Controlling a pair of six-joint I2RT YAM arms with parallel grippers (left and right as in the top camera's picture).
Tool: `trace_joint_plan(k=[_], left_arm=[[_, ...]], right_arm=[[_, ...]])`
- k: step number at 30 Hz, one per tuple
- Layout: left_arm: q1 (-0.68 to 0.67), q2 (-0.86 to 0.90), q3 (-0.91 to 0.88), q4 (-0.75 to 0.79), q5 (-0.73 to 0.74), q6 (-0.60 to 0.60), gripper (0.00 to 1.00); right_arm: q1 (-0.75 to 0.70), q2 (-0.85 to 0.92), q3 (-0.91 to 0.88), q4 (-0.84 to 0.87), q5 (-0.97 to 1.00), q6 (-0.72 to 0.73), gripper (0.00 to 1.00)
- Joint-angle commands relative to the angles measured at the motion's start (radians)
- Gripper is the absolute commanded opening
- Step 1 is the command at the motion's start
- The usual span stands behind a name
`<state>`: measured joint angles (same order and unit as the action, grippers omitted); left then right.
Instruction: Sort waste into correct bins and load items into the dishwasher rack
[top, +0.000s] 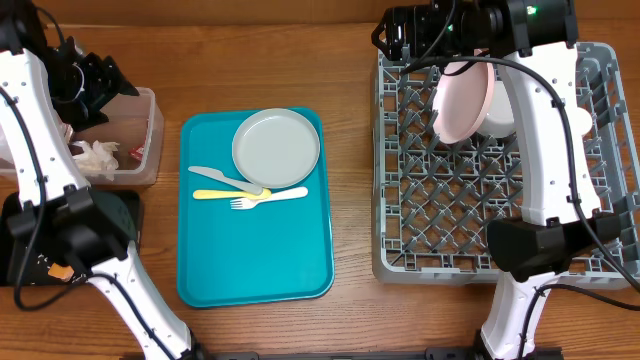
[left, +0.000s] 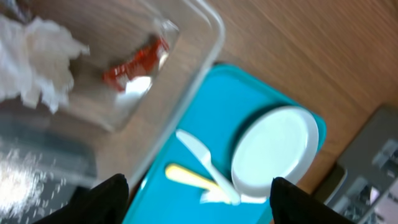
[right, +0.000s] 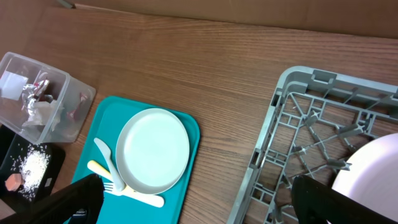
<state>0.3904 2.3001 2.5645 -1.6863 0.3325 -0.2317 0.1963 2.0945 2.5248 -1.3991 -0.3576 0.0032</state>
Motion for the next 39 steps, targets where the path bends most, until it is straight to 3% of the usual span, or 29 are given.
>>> trace_joint_plan(k=[1, 6, 15, 28, 35, 39], left_arm=[[-0.031, -0.193, -0.183, -0.003, -0.048, 0.032, 0.89], [-0.030, -0.328, -0.432, -0.003, -0.105, 0.018, 0.96], [-0.007, -0.481, -0.752, 0.061, -0.130, -0.024, 0.99], [-0.005, -0.785, -0.966, 0.182, -0.184, -0.062, 1.00], [-0.004, -0.929, -1.116, 0.200, -0.194, -0.124, 1.00], [-0.003, -0.990, -1.194, 0.250, -0.296, -0.208, 1.00]], right_arm=[[-0.002, -0.016, -0.001, 0.004, 0.007, -0.004, 1.00], [-0.002, -0.016, -0.001, 0.004, 0.007, -0.004, 1.00], [-0.002, -0.016, -0.001, 0.004, 0.007, -0.004, 1.00], [-0.002, -0.016, -0.001, 0.004, 0.007, -0.004, 1.00], [-0.002, -0.016, -0.001, 0.004, 0.007, -0.004, 1.00], [-0.002, -0.016, -0.001, 0.004, 0.007, -0.004, 1.00]])
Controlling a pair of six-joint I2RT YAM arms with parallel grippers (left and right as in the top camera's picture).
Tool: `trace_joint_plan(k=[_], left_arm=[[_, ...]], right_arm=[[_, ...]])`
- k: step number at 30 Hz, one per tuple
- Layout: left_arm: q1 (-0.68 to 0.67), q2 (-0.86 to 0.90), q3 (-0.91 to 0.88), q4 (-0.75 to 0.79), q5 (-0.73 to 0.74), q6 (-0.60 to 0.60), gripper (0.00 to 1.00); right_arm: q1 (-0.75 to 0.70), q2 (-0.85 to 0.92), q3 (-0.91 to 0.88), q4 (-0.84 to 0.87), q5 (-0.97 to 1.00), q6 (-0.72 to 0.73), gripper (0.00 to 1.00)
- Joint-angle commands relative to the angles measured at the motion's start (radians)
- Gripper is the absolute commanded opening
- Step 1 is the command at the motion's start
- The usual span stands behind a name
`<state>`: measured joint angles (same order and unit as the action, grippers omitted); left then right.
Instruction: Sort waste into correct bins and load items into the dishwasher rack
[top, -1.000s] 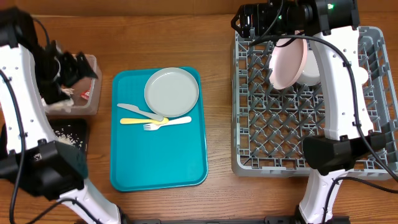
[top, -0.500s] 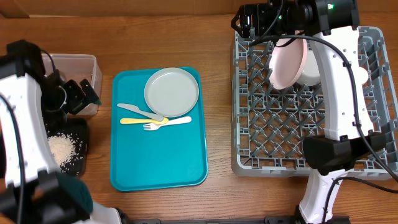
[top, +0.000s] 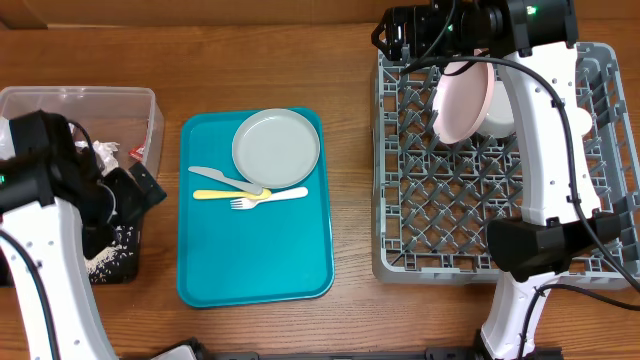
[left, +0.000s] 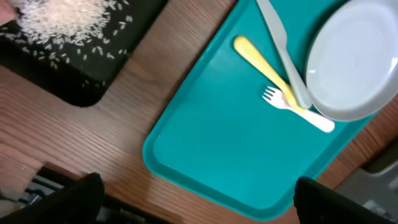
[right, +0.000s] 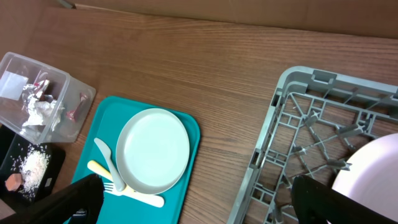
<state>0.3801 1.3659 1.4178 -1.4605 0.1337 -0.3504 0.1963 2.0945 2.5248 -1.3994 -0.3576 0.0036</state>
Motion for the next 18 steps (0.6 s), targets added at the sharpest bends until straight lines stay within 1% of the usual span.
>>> trace_joint_plan(k=[1, 4, 9, 18], left_arm=[[0.007, -0.057, -0.052, 0.026, -0.119, -0.109, 1.00], [0.007, -0.052, -0.055, 0.044, -0.161, -0.137, 1.00], [0.006, -0.044, -0.055, 0.120, -0.159, -0.137, 1.00], [0.006, -0.044, -0.055, 0.127, -0.160, -0.137, 1.00]], right_arm=[[-0.002, -0.016, -0.001, 0.004, 0.007, -0.005, 1.00], [-0.002, -0.016, -0.001, 0.004, 0.007, -0.005, 1.00], [-0.002, -0.016, -0.001, 0.004, 0.007, -0.005, 1.00], [-0.002, -0.016, -0.001, 0.023, -0.022, 0.000, 1.00]])
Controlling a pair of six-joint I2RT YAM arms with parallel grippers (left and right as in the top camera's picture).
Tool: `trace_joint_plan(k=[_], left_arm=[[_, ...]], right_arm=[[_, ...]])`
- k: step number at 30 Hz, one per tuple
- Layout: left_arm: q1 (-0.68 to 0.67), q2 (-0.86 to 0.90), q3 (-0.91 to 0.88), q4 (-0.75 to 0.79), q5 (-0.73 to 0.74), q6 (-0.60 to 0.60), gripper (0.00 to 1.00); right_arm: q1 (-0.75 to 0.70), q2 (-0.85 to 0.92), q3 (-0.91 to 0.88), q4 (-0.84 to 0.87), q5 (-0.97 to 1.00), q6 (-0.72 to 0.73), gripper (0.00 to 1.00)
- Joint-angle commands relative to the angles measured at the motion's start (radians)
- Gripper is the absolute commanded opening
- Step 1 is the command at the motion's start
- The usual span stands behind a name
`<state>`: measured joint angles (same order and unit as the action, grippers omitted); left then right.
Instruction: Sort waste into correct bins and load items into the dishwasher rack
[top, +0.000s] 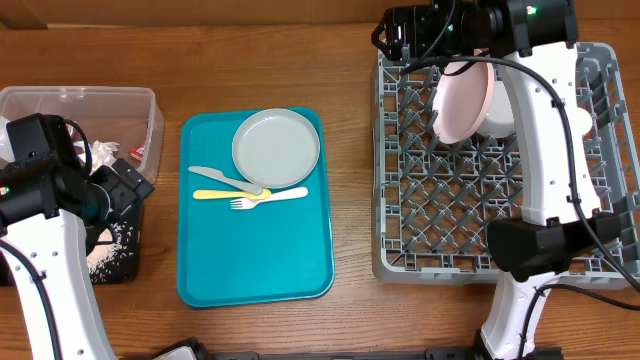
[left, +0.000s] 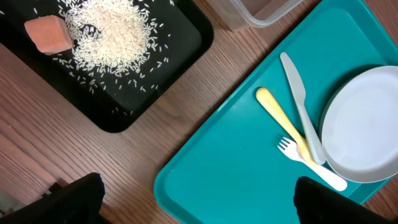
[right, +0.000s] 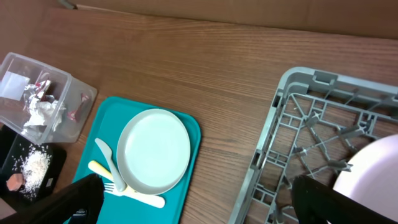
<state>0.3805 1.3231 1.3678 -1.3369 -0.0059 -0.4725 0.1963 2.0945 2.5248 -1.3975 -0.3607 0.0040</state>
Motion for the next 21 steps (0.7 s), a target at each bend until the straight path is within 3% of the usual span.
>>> trace_joint_plan(k=[1, 6, 9, 13, 18, 21], left_arm=[[0.006, -0.001, -0.005, 0.004, -0.020, -0.014, 1.00], [0.006, -0.001, -0.005, 0.004, -0.020, -0.014, 1.00], [0.006, -0.001, -0.005, 0.004, -0.020, -0.014, 1.00], [0.006, -0.001, -0.005, 0.004, -0.020, -0.014, 1.00], [0.006, -0.001, -0.005, 0.004, -0.020, -0.014, 1.00], [0.006, -0.001, -0.005, 0.003, -0.021, -0.014, 1.00]], right_arm=[[-0.001, -0.016, -0.001, 0.032, -0.059, 0.004, 1.00], [0.003, -0.013, -0.002, 0.033, -0.317, 0.169, 1.00], [0.035, -0.012, -0.002, 0.032, -0.323, 0.173, 1.00], [0.130, -0.008, -0.002, -0.010, -0.145, 0.212, 1.00], [0.299, 0.006, -0.035, -0.027, 0.225, 0.439, 1.00], [0.395, 0.007, -0.069, 0.017, 0.307, 0.487, 1.00]])
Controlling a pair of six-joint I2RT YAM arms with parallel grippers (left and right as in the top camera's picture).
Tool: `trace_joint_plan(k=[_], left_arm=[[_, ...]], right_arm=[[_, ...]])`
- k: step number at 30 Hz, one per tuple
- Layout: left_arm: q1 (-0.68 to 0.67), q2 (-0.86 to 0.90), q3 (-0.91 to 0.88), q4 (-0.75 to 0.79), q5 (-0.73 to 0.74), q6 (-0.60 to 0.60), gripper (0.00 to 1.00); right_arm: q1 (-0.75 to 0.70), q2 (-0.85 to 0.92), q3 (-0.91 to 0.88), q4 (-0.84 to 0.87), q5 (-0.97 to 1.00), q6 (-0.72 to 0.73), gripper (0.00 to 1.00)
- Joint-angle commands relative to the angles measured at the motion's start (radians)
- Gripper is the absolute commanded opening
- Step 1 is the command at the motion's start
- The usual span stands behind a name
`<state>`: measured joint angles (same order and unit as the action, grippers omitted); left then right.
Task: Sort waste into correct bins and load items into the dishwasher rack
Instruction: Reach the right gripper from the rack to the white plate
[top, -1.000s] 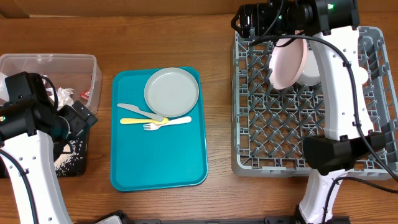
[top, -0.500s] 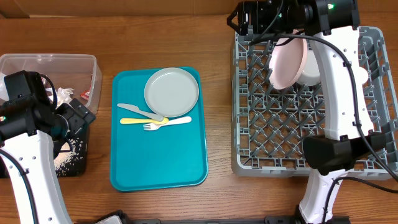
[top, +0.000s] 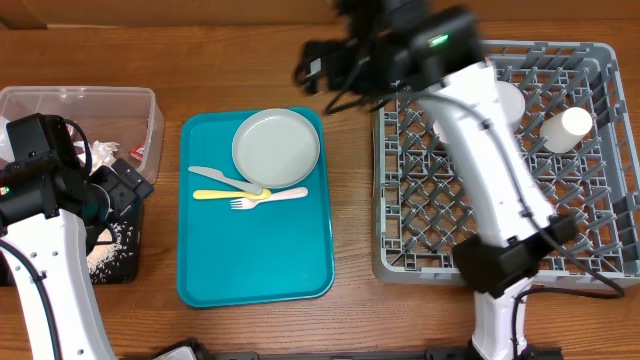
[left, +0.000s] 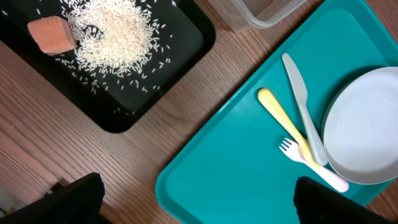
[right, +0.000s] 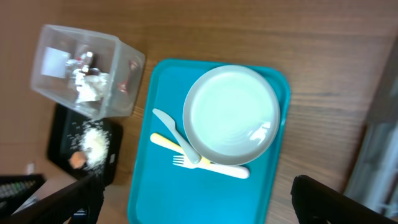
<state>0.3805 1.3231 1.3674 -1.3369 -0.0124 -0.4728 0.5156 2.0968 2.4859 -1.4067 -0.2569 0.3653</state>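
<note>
A teal tray (top: 255, 255) holds a grey-green plate (top: 276, 145), a grey knife (top: 222, 178), a yellow-handled utensil (top: 215, 194) and a white fork (top: 278, 196). My right gripper (top: 325, 65) hangs open above the tray's far end, its view taking in the plate (right: 233, 115) and fork (right: 211, 167). My left gripper (top: 130, 185) is open beside the tray's left edge, over the wood. The grey dishwasher rack (top: 500, 235) on the right holds a pale bowl (top: 500, 100) and a white cup (top: 563, 128).
A clear bin (top: 150, 110) with crumpled paper and wrappers stands at the far left. In front of it lies a black tray (left: 208, 46) with spilled rice (left: 112, 31) and an orange cube (left: 51, 34). The right arm crosses the rack's left part.
My right gripper has moved left, from over the rack's far-left corner to above the far end of the teal tray. The left arm has barely shifted.
My left gripper was first open over the clear bin, then lower beside the black tray and the teal tray's left edge, where it stays. My right gripper stayed open by the pink plate in the rack until now, when it is over the tray.
</note>
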Motion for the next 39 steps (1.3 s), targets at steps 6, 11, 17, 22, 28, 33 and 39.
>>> trace_joint_plan(k=[6, 11, 17, 22, 28, 33, 39], left_arm=[[0.006, -0.001, -0.005, 0.003, -0.014, -0.014, 1.00], [0.006, -0.001, -0.005, 0.003, -0.014, -0.014, 1.00], [0.006, -0.001, -0.005, 0.003, -0.014, -0.014, 1.00], [0.006, -0.001, -0.005, 0.003, -0.014, -0.014, 1.00], [0.006, -0.001, -0.005, 0.003, -0.014, -0.014, 1.00], [0.006, -0.001, -0.005, 0.003, -0.014, -0.014, 1.00], [0.006, -0.001, -0.005, 0.003, -0.014, -0.014, 1.00]], right_arm=[[0.158, 0.008, -0.032, 0.069, 0.330, 0.175, 1.00], [0.125, 0.027, -0.078, 0.046, 0.335, 0.533, 1.00], [0.120, 0.079, -0.187, 0.130, 0.208, 0.582, 1.00], [0.142, 0.153, -0.243, 0.162, 0.195, 0.637, 1.00], [0.142, 0.236, -0.244, 0.169, 0.165, 0.661, 1.00], [0.158, 0.269, -0.247, 0.159, 0.169, 0.661, 1.00], [0.158, 0.290, -0.278, 0.127, 0.225, 0.717, 1.00]])
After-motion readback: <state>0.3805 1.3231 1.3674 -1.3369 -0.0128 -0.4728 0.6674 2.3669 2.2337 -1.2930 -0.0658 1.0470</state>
